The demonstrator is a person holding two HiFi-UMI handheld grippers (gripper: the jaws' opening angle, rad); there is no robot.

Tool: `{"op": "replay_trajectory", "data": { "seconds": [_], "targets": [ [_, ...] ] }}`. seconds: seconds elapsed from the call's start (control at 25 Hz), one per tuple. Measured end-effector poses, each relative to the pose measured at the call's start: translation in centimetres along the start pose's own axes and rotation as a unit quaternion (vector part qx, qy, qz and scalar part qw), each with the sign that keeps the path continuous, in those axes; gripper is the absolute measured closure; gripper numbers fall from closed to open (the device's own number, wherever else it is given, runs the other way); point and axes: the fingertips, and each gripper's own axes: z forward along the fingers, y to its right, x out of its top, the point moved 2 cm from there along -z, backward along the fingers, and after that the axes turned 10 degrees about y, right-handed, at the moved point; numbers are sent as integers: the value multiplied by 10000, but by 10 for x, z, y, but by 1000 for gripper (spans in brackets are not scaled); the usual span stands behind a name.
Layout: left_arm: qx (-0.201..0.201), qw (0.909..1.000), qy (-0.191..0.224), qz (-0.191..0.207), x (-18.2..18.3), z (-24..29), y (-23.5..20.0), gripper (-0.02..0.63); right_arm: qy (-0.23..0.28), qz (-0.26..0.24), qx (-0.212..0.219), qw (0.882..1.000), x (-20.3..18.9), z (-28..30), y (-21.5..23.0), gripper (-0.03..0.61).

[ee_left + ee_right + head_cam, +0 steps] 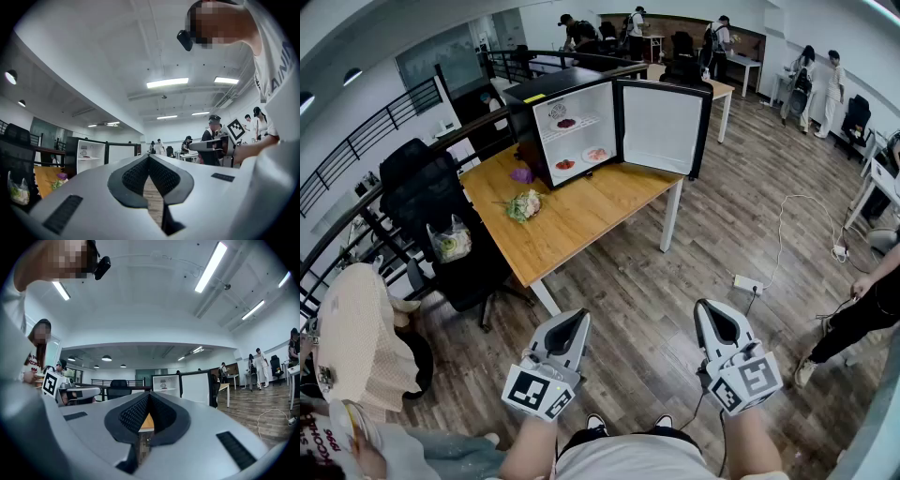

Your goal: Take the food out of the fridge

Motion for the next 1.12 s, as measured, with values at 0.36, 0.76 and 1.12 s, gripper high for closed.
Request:
{"op": "replay_trajectory", "data": {
  "seconds": [0.36,0.76,1.12],
  "targets": [
    [57,10000,-41,11,1,-5,1,607,-22,-46,25,10000,1,0,-3,560],
    [87,9999,-24,52,3,-2,3,607,35,1,103,9999,-1,5,-2,560],
    [226,9997,-54,51,-8,18,13,607,116,187,292,9993,-3,4,27,560]
  ]
}}
